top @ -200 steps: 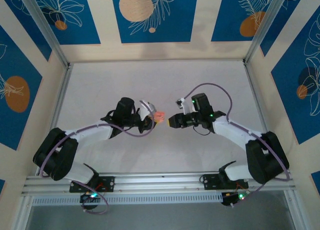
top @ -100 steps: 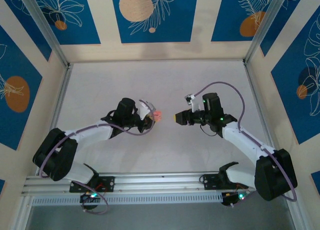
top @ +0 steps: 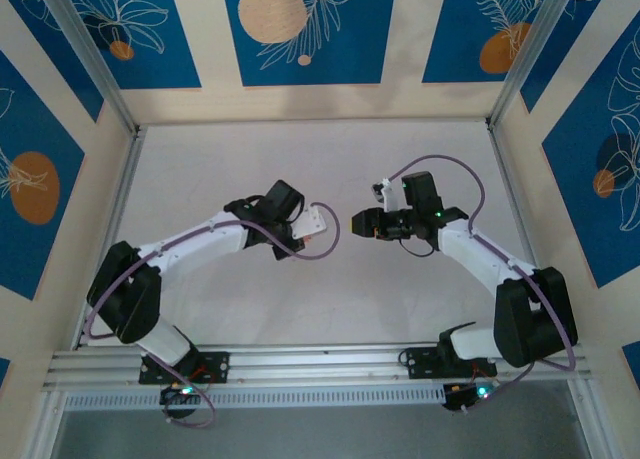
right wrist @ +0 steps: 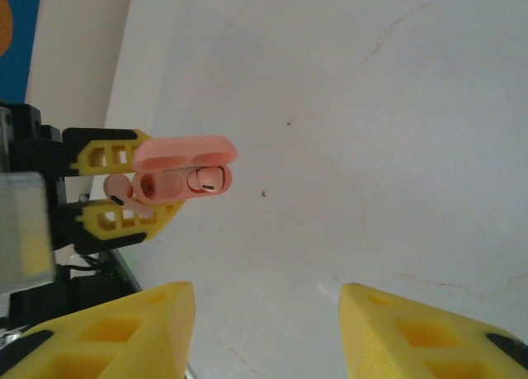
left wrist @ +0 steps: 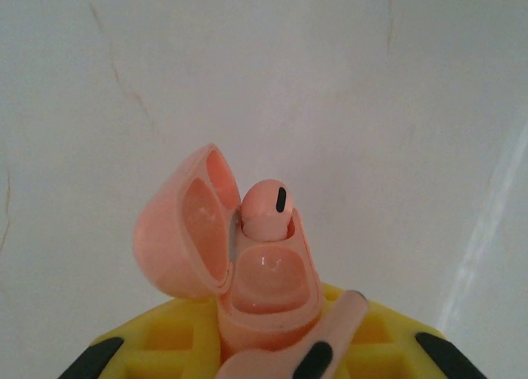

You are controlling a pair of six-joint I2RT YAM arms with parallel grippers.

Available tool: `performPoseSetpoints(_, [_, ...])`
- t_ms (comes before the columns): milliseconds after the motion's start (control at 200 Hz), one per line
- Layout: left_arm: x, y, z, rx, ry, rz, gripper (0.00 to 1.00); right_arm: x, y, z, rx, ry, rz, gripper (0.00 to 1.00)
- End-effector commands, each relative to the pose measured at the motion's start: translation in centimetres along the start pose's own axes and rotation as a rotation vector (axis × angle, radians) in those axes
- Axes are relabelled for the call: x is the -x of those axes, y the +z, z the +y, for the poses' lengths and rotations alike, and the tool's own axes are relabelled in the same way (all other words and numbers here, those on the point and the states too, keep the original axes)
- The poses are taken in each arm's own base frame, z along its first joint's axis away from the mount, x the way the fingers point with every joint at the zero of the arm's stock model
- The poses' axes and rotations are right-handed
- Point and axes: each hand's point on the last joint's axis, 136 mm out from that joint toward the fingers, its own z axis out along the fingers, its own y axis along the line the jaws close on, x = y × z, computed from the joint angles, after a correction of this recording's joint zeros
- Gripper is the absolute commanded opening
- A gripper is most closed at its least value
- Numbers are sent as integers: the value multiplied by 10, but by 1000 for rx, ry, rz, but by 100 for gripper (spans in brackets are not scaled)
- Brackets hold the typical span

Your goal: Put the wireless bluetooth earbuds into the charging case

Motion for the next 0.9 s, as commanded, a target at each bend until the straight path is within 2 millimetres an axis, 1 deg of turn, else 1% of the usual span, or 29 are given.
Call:
performPoseSetpoints(0, [-22, -8, 0, 15, 124, 138, 21, -6, 8, 14, 81, 54, 76, 50])
performPoseSetpoints(120, [-21, -11, -1, 19, 181, 145, 21, -12, 23, 16, 115, 85, 136, 51])
performPoseSetpoints(215, [-22, -13, -7, 2, 238, 146, 21, -12, 32, 18, 170, 121, 159, 51])
performPoseSetpoints(310, [-13, -18, -14, -10, 254, 64, 21, -11, 38, 20, 201, 123, 171, 53])
performPoseSetpoints(380, [-4, -24, -19, -16, 265, -23, 22, -13, 42, 28, 229, 66, 180, 54])
performPoseSetpoints(480, [8, -33, -28, -12, 293, -153, 22, -17, 41, 39, 282, 13, 180, 54])
performPoseSetpoints(545, [10, -38, -31, -6, 308, -198, 22, -18, 40, 42, 294, 10, 183, 54])
performPoseSetpoints(635, [10, -41, -29, 18, 320, -215, 22, -23, 39, 49, 305, 2, 196, 55])
performPoseSetpoints(775, [11, -42, -27, 38, 322, -231, 22, -38, 41, 67, 325, -69, 214, 61])
performPoseSetpoints(895, [13, -41, -28, 35, 308, -246, 22, -46, 38, 77, 335, -125, 199, 67])
